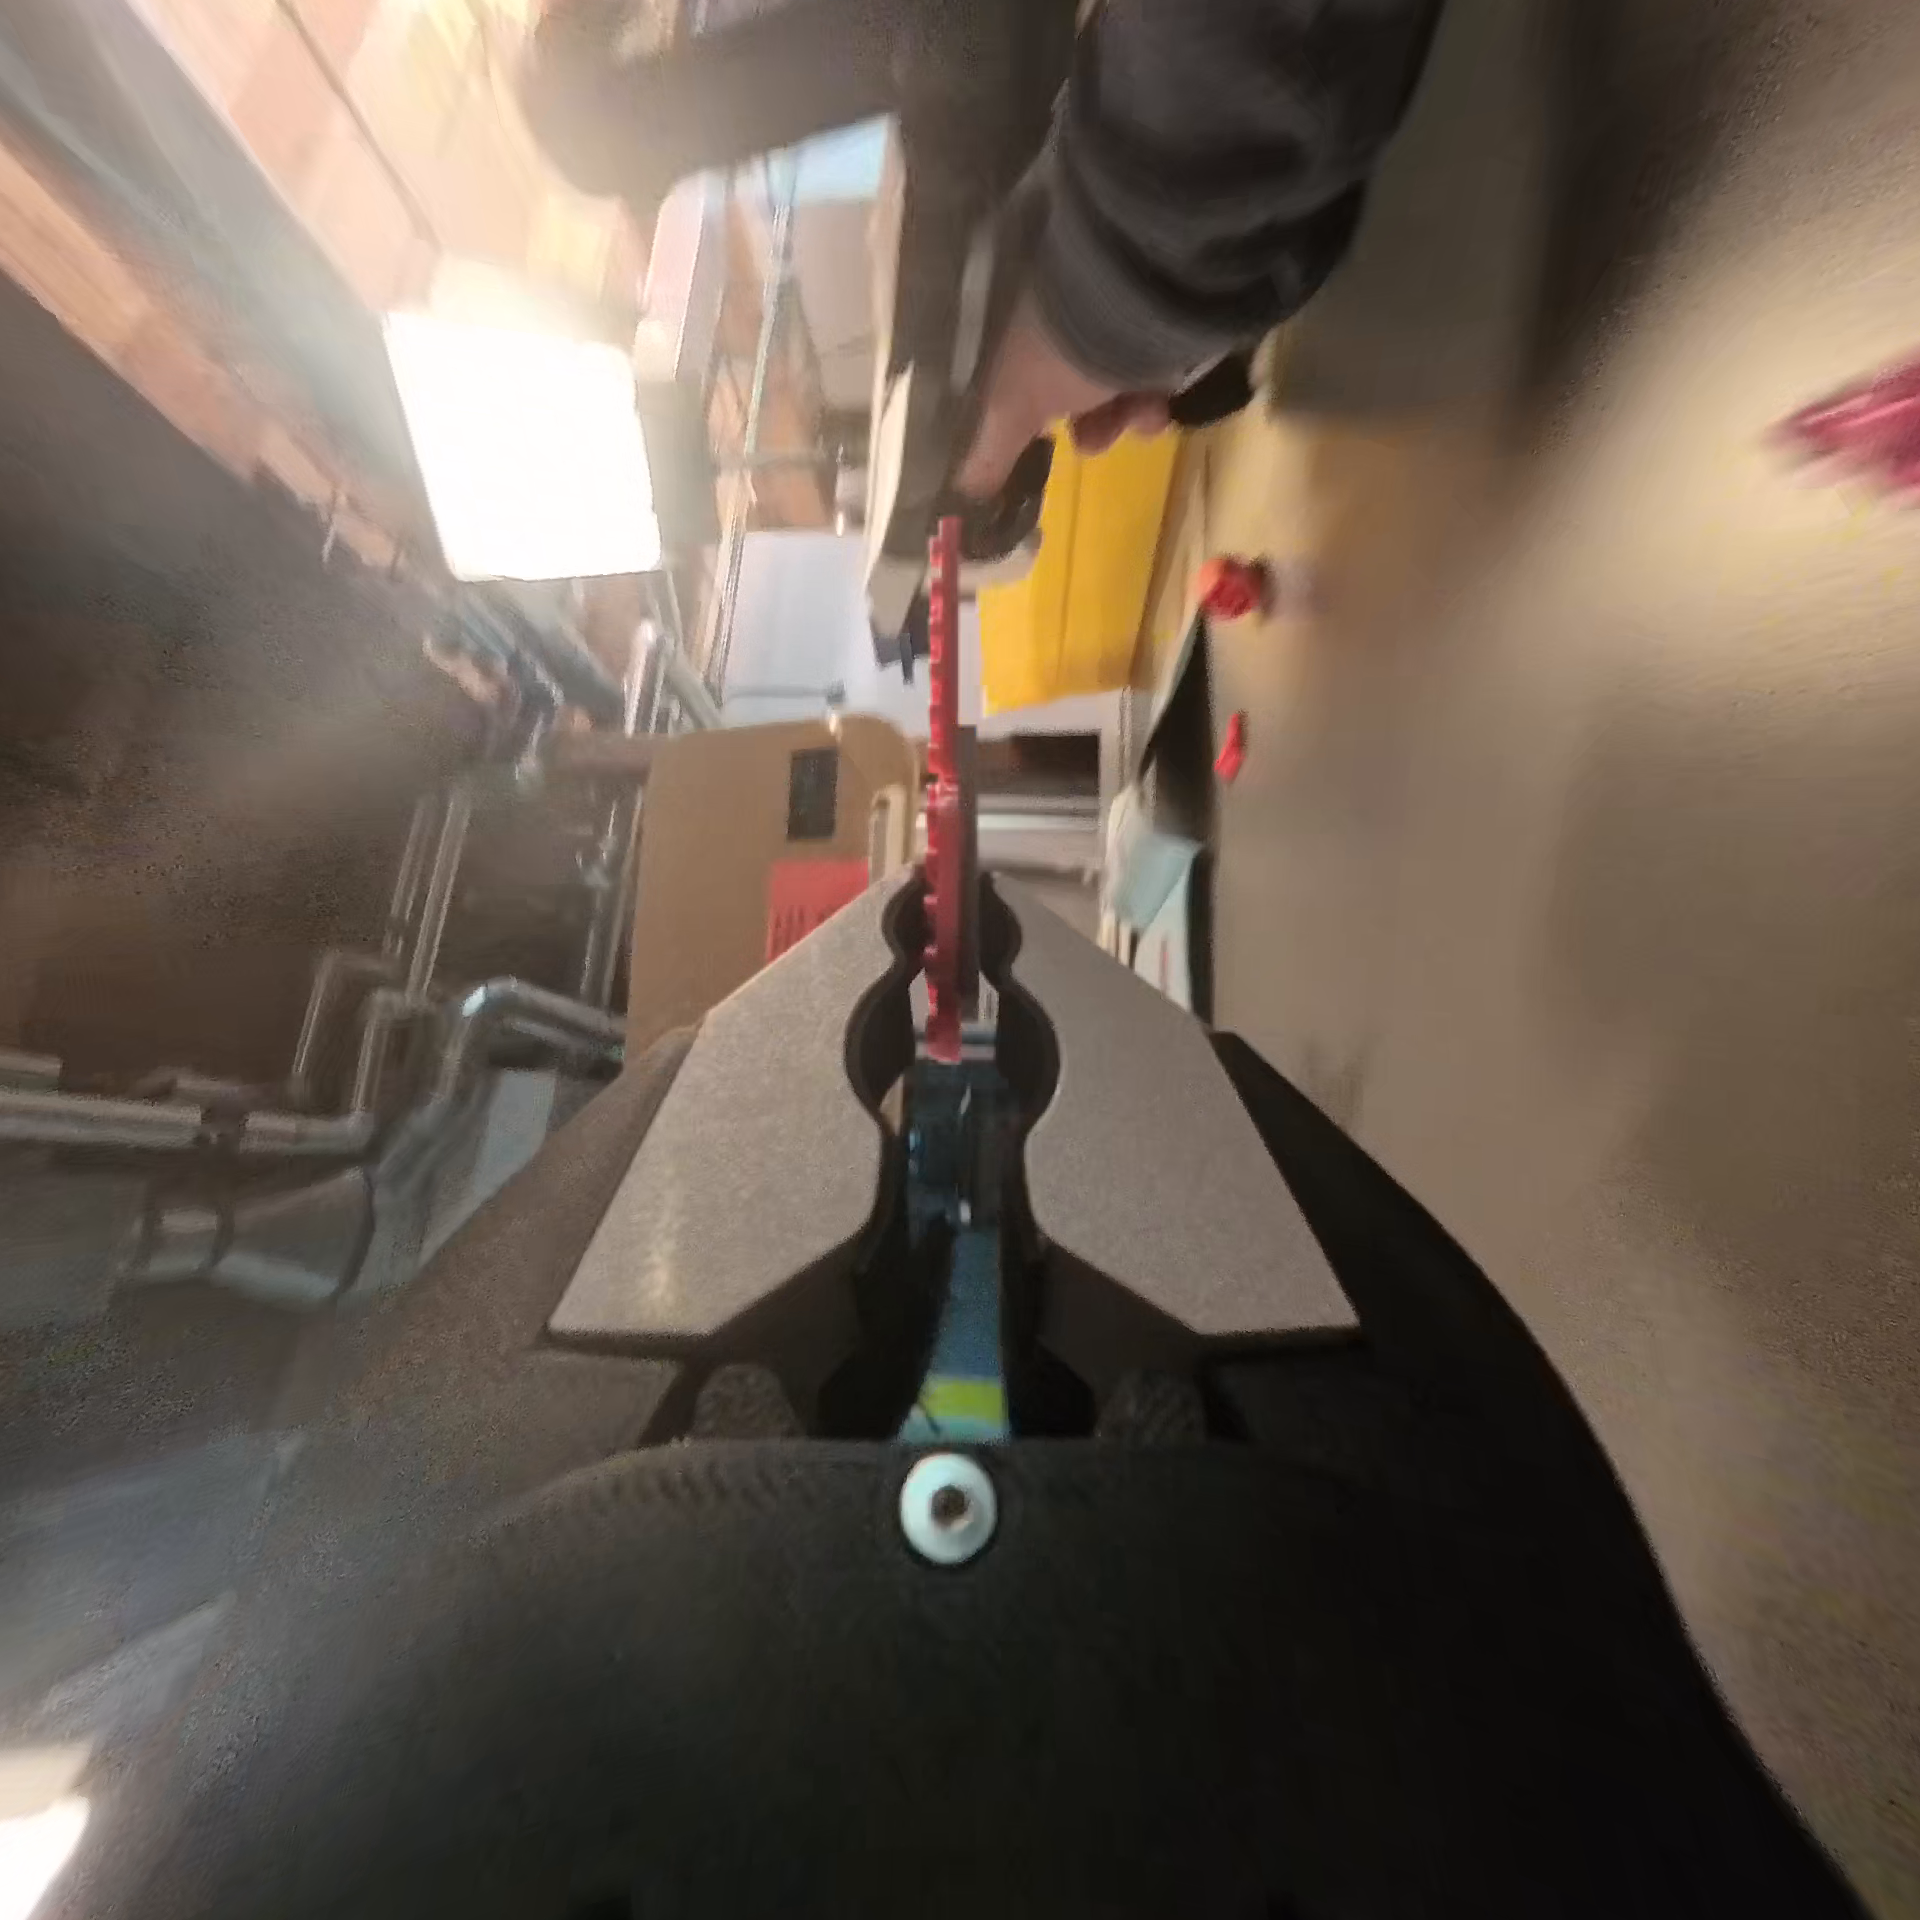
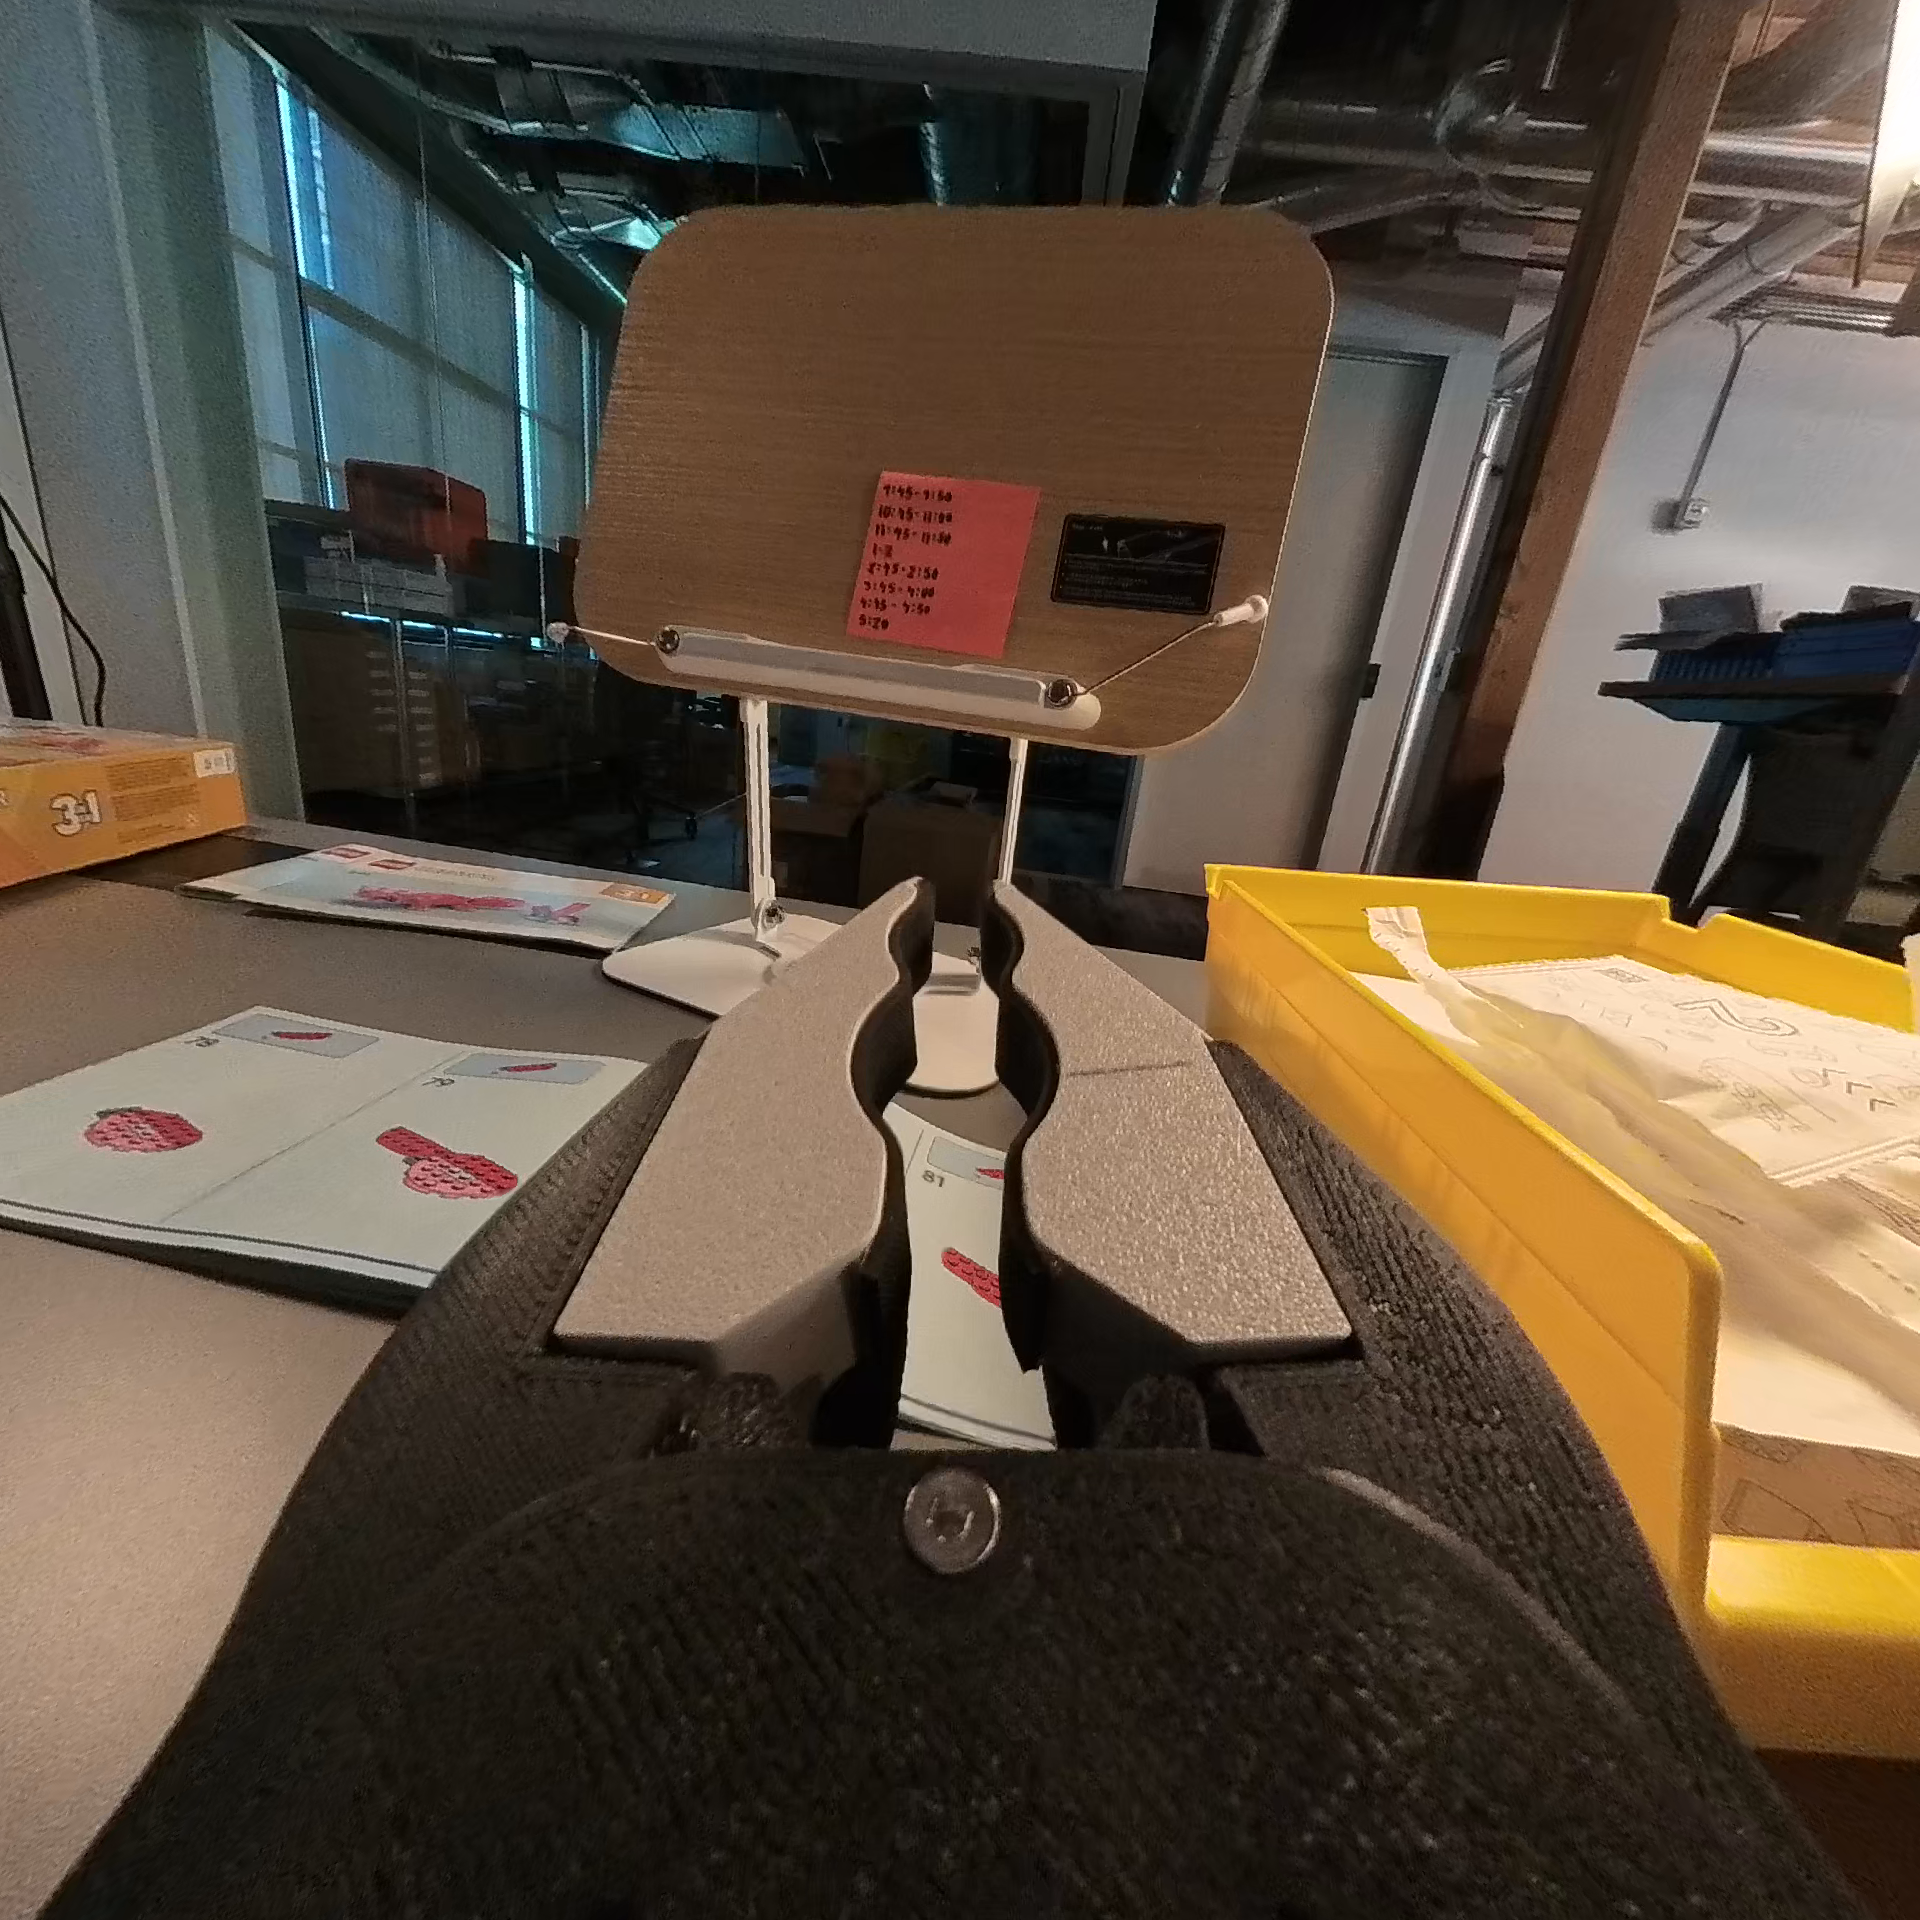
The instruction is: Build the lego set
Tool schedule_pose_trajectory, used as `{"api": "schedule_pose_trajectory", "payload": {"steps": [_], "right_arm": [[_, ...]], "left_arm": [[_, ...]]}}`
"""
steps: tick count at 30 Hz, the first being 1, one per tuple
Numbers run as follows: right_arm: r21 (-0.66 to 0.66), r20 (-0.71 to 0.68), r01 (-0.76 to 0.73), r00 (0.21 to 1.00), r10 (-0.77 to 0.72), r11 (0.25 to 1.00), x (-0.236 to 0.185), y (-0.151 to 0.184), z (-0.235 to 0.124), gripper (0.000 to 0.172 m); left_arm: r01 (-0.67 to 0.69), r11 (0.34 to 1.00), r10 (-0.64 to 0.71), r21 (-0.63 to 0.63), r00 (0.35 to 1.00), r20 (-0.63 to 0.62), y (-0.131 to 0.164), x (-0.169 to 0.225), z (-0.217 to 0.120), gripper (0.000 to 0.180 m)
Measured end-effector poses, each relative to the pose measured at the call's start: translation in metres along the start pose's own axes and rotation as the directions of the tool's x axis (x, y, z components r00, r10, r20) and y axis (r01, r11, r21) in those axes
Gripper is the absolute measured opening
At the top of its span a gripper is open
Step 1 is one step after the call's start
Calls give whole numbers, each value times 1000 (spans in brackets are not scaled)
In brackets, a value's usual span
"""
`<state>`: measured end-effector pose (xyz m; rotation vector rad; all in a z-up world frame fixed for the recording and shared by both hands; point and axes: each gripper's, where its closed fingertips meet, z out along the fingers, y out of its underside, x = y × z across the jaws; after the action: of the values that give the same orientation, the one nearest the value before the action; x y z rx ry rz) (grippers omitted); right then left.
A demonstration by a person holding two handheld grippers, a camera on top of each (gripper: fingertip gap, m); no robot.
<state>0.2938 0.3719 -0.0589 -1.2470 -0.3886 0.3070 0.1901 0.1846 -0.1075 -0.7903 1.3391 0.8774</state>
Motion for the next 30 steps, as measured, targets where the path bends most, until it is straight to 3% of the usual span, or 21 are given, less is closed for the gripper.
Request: {"api": "schedule_pose_trajectory", "payload": {"steps": [4,7,9,12,15,19,25,30], "right_arm": [[71,101,42,994,-49,997,-22,-19,-5,14],[267,371,209,879,-301,941,-94,-47,-31,33],[376,439,415,707,-554,828,-141,-46,-56,39],[498,385,608,484,-786,619,-183,-37,-76,41],[481,365,721,352,-862,499,-192,-15,-72,40],[448,276,825,240,-931,345,-187,-5,-63,23],[450,318,825,209,-925,341,-196,4,-66,1],[392,450,795,273,-850,462,-197,12,-66,1]], "left_arm": [[52,976,-44,-212,998,42,53,-27,-1,7],[54,947,-35,-317,997,63,80,-39,-5,7],[59,938,-45,-343,998,50,84,-40,-7,7],[23,939,-23,-343,1000,4,80,-32,-6,7],[19,945,-34,-326,999,-42,75,-22,-4,6],[5,950,-41,-312,993,-109,72,-10,-3,7],[-10,953,-36,-304,989,-146,71,-2,-2,7],[-18,958,-32,-286,985,-168,72,2,-1,7]]}}
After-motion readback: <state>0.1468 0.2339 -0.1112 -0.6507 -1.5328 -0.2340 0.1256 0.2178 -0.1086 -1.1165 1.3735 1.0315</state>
